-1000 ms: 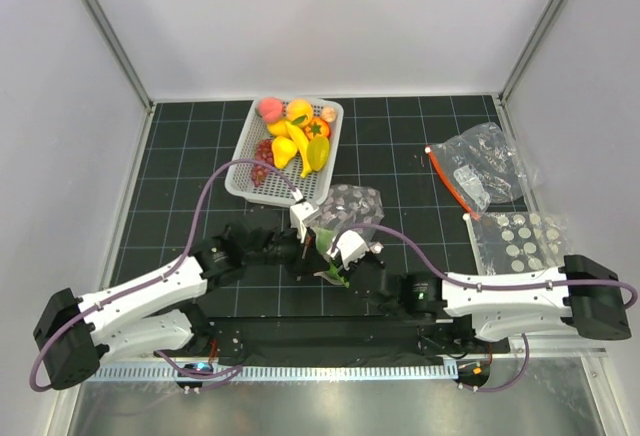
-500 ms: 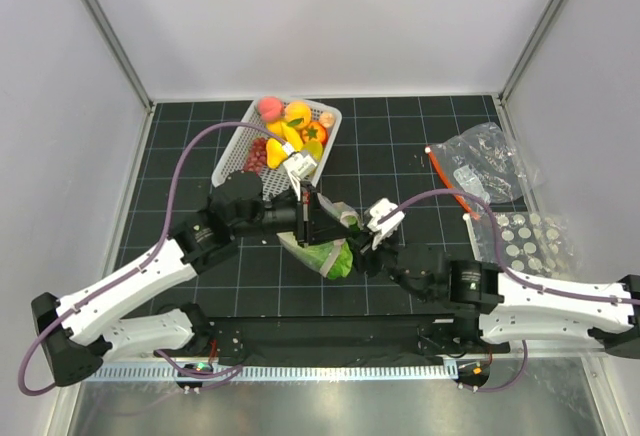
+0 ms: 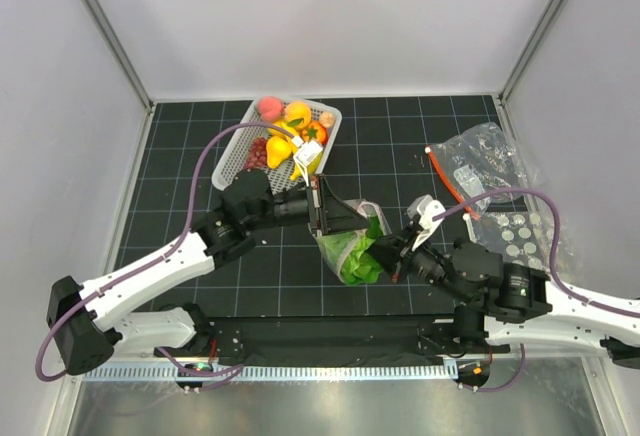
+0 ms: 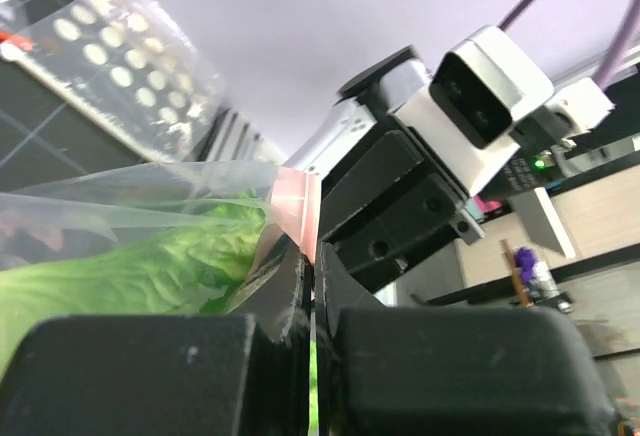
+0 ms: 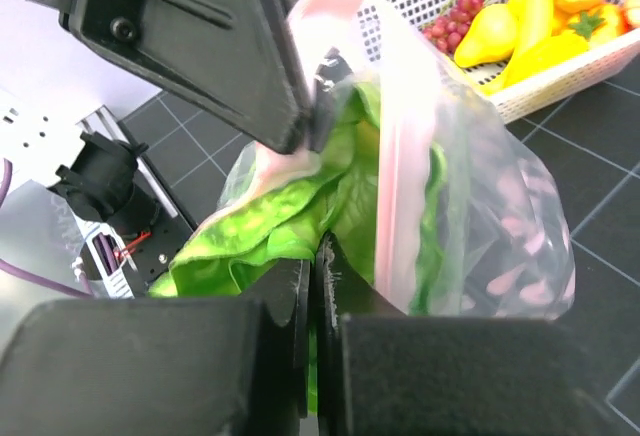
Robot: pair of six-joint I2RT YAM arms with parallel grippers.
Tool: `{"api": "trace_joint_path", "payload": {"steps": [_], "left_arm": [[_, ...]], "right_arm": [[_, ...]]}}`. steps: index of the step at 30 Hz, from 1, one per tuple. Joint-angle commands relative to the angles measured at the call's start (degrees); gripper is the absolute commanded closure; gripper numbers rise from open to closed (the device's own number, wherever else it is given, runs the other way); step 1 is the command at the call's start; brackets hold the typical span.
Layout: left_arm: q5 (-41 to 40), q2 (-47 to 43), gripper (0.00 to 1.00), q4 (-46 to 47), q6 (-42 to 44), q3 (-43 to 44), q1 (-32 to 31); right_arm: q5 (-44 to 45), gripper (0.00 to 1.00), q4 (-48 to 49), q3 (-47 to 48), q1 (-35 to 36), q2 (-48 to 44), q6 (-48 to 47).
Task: Place the food in the zip-top bag and seal the zipper
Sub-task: Adjust the fake vegetable in the zipper food storage bag.
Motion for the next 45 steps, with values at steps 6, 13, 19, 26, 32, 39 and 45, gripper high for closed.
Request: {"api": "trace_joint_path", "payload": {"steps": [6,13,19,26,32,39,45], "left_arm": [[1.44,0.81,1.00,16.18,-9.05,-2.97,-0.07],[3.55,4.68,1.00,24.09,-12.84,-3.93,-0.42],[3.12,6.79,1.00,31.92,-16.09,-6.39,-0.68],[-1.27,8.11,1.00,44.84,-21.10,-10.53,-0.60],[-1.64,8.46,1.00,45.29,-21.19,-10.00,0.28],[-0.23,8.99,1.00,43.88,-21.28,-9.83,2.04],[1.35,10.04,1.00,43.00,-22.51,-7.63,4.15]], "right_arm": [[6.04,0.99,-8.98,9.89,-0.04,3.28,2.95],[10.98,0.99,-8.63,10.51,-0.39,10.04,3.56],[3.26,0.99,-4.33,7.53,-7.68,13.57,3.91],[-13.25,0.99,0.93,4.63,-22.08,20.50,6.46],[-15.13,0.79,2.10,3.21,-23.42,15.51,5.94],[-15.57,0.57,-12.22,14.27,-23.42,11.02,1.28],[-14.43,0.54,-19.79,18.24,-23.42,8.74,-1.53]]}}
